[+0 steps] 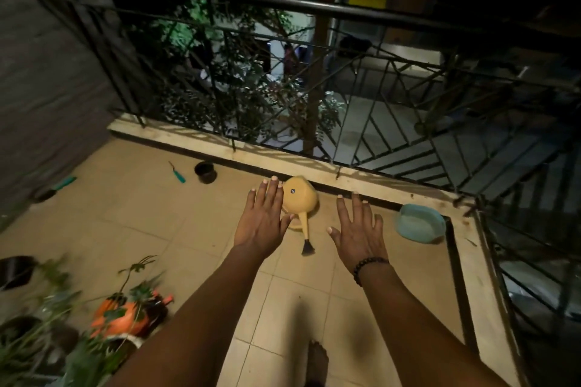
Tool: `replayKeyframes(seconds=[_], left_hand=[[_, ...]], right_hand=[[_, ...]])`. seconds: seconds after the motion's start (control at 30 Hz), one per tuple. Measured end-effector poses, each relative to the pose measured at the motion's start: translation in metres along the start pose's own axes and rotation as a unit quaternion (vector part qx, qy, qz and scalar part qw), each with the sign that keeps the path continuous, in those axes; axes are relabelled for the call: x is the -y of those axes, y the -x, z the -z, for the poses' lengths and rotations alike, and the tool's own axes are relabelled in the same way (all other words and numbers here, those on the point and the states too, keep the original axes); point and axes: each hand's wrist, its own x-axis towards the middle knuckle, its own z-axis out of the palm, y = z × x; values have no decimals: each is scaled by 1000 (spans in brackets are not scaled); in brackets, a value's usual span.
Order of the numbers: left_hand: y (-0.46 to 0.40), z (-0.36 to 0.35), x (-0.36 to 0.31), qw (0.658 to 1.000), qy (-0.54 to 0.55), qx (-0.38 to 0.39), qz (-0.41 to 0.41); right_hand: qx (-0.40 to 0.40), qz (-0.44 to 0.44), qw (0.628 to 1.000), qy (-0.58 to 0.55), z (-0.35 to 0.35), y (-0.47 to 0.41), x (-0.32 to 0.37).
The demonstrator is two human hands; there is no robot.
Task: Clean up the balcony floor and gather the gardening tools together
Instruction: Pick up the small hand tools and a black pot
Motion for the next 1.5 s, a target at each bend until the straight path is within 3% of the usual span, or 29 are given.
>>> replayKeyframes(seconds=[0.43,0.73,1.33,1.5], left_hand=[[-78,18,11,992,-10,-22,124],[-86,2,39,981,-2,20,191],[-218,-15,211,975,-3,18,223],[-248,-38,247,969,0,51,240]], right_hand=[[-10,119,993,9,10,-130,-10],[1,193,981,10,-6,-182,26],[18,238,971,-1,-21,-364,167],[31,243,969,-3,-40,-401,194]])
